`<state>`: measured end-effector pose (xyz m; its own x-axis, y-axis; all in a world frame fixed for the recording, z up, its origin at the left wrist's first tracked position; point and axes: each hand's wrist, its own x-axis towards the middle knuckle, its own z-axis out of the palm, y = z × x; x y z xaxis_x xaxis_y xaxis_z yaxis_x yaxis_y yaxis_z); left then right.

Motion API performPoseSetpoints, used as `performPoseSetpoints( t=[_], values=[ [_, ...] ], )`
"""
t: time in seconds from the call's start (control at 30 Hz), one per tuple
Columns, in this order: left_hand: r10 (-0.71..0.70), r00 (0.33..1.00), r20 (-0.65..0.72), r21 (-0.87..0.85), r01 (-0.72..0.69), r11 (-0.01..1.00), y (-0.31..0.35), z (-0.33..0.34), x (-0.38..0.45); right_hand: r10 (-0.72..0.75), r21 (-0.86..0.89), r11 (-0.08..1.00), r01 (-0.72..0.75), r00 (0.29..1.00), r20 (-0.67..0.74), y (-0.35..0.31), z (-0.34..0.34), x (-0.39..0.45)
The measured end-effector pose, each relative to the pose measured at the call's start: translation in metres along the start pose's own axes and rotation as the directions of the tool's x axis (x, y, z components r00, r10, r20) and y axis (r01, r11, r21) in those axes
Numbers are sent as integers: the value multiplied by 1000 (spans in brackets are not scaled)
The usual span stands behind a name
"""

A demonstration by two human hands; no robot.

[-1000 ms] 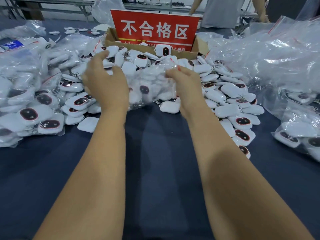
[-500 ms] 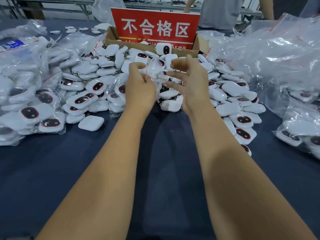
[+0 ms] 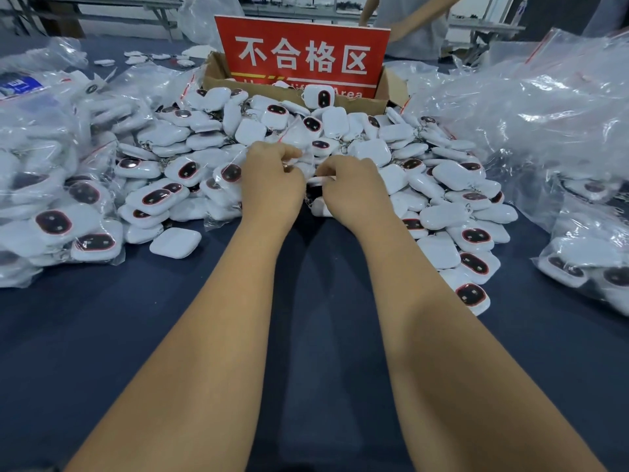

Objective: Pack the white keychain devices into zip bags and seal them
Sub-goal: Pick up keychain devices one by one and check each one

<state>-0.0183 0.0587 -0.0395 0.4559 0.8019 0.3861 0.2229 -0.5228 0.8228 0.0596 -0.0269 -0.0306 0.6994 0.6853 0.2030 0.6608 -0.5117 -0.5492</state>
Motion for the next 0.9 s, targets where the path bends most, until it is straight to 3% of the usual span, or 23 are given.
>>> performPoseSetpoints(
  t=[0.1,0.17,0.27,0.33,0.43,0.57,0.8,0.9],
  values=[
    [3,997,-72,-63,-8,998,1,-3,0,-38,-26,999,36,997,-67,1,4,3],
    [-21,999,-45,-126,15,992,2,-3,1,-25,55,998,33,990,-140,0,4,4],
    [8,1000,25,-58,-6,998,1,1,0,63,268,963,13,960,-274,-1,3,7],
    [33,997,70,-16,-32,999,0,4,0,162,507,862,18,937,-309,-2,0,10],
    [63,994,94,30,-66,997,0,6,0,262,795,606,9,942,-211,-4,-4,10],
    [68,995,71,-44,-65,997,4,6,-2,191,945,324,-38,981,-26,-5,-4,8],
    [-84,994,73,-296,102,950,3,7,1,206,962,255,-100,977,47,-4,-5,5],
    [-56,993,102,-270,82,959,3,7,0,212,959,266,-100,976,44,-5,-6,6]
  ],
)
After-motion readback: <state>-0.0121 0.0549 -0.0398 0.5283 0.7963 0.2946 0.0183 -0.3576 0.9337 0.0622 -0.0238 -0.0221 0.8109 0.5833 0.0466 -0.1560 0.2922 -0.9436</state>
